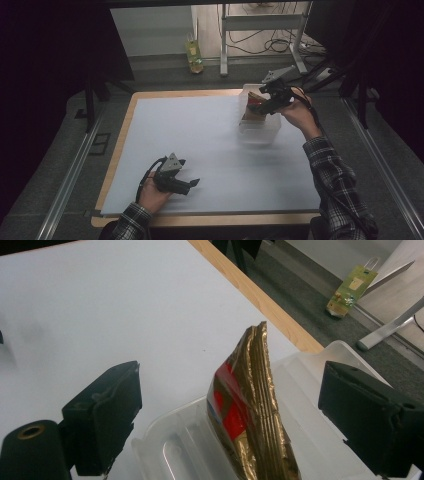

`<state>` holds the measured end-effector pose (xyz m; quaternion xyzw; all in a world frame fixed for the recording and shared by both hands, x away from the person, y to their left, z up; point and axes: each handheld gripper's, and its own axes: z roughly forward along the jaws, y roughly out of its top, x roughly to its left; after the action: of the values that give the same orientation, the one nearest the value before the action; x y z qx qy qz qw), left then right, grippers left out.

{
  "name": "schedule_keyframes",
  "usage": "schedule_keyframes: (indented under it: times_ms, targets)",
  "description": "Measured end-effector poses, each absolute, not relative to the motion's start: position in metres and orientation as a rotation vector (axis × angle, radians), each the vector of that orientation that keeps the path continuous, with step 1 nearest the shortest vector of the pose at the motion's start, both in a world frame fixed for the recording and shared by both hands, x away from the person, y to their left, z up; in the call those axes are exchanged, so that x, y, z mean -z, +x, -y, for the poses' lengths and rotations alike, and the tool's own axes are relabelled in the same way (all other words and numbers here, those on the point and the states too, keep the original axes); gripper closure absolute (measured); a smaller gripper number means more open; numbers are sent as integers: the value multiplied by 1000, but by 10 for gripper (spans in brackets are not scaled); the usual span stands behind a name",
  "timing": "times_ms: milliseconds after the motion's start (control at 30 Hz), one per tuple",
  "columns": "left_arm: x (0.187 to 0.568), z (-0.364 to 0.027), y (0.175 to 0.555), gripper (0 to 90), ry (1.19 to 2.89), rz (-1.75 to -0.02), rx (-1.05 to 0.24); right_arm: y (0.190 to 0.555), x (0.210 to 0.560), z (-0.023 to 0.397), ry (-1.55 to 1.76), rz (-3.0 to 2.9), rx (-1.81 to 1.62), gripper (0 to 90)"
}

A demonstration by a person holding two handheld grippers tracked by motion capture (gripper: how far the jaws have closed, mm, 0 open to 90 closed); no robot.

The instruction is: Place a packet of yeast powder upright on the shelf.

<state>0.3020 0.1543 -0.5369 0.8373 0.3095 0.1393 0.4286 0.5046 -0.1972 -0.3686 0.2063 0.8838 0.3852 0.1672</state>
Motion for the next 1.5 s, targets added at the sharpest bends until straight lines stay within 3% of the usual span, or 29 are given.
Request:
schedule_keyframes:
  times_ms: [633,1500]
  targets:
    - [537,-154,302,112,2093,-766,-351,471,359,202,581,-2465,-1116,97]
    - [535,-155,300,99,2054,-753,-358,418,384,212,605,-2512,-1204,38]
